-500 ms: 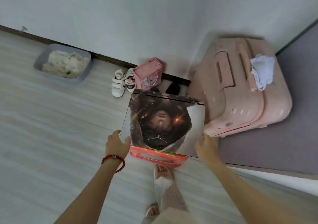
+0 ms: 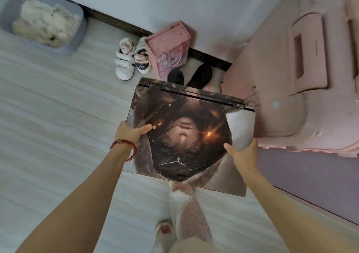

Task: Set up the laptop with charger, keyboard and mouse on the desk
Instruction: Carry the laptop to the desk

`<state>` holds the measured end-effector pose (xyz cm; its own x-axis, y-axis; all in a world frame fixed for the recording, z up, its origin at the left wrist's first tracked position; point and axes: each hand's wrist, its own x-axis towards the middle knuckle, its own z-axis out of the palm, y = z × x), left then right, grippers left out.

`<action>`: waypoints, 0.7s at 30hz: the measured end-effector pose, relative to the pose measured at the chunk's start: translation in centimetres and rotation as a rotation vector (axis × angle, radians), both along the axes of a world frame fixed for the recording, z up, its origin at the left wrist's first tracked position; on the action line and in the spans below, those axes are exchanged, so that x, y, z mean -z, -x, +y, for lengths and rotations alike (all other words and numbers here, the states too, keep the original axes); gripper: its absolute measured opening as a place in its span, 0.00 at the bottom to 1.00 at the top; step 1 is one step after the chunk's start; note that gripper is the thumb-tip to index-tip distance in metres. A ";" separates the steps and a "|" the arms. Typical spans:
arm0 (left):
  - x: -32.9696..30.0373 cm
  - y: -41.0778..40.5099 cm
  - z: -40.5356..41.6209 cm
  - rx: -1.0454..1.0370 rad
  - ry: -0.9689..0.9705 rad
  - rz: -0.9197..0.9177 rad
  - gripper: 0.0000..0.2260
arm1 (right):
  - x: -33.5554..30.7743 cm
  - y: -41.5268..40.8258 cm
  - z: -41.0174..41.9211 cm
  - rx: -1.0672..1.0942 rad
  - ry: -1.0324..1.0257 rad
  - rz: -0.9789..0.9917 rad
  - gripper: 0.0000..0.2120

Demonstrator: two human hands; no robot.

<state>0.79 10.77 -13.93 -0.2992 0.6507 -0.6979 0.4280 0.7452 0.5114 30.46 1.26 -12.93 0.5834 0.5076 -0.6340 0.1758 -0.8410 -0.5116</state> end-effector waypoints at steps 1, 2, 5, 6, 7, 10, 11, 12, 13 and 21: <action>-0.4 0.2 -0.5 -0.013 -0.006 0.003 0.25 | -0.6 0.2 0.2 -0.009 0.017 -0.003 0.42; -1.2 0.8 -1.1 -0.039 -0.001 0.006 0.23 | -1.5 0.7 0.4 -0.026 0.025 0.007 0.42; -3.5 3.1 -3.2 -0.133 0.022 0.020 0.27 | -4.4 2.5 1.2 -0.102 0.003 0.011 0.39; -4.9 4.4 -4.0 -0.174 0.017 0.025 0.28 | -5.7 3.6 1.6 -0.150 -0.015 0.010 0.38; -6.2 5.6 -4.8 -0.211 0.011 0.031 0.28 | -6.9 4.7 2.1 -0.186 -0.038 0.013 0.37; -10.4 9.7 -7.5 -0.313 -0.020 0.069 0.30 | -10.8 8.9 3.4 -0.306 -0.121 0.034 0.38; -12.3 11.5 -8.6 -0.356 -0.031 0.086 0.31 | -12.2 10.9 3.7 -0.357 -0.139 0.043 0.39; -14.0 13.0 -9.6 -0.390 -0.030 0.106 0.33 | -13.4 12.7 4.0 -0.402 -0.153 0.043 0.38; -15.2 14.2 -10.4 -0.418 -0.030 0.138 0.33 | -14.6 14.2 4.3 -0.440 -0.167 0.048 0.38; -26.4 29.1 -23.4 -0.795 -0.197 0.292 0.39 | -25.3 35.6 3.0 -0.901 -0.310 0.068 0.40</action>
